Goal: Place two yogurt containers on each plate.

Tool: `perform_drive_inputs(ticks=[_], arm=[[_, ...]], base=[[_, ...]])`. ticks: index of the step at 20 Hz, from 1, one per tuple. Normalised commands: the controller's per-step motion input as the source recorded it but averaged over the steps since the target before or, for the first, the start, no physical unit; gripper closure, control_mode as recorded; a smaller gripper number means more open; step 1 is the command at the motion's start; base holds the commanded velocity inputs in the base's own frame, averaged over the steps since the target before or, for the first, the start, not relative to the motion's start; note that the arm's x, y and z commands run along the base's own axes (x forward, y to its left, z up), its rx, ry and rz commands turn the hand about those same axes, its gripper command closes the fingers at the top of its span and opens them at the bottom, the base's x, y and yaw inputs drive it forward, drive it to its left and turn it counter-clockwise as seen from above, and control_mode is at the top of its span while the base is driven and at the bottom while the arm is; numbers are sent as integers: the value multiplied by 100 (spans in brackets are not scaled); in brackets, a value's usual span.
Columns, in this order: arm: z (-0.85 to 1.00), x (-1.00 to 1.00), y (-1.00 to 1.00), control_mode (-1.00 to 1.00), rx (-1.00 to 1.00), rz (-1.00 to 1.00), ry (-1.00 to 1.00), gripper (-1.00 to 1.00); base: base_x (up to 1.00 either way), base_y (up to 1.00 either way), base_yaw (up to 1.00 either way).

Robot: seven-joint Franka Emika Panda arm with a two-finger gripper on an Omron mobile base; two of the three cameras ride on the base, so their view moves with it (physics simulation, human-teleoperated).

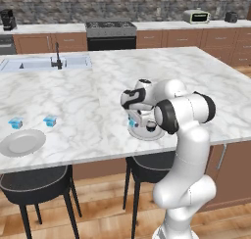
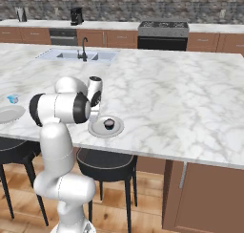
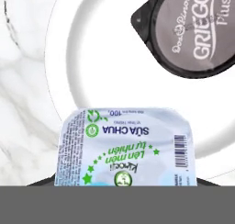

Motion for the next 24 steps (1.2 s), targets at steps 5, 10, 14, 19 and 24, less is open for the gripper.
perform_drive_inputs(ticks=[5,10,14,19,24], arm=[[-10,0,-20,-100,-6,0,0,100],[-23,-15,-14,-100,-3,0,0,100],[-22,-21,-14,-100,0,0,0,100],[-21,-4,-4,-100,-1,0,0,100],[-10,16,0,-100,-4,0,0,100]], base=[[0,0,0],[0,0,0],[0,0,0],[0,0,0],[0,0,0]])
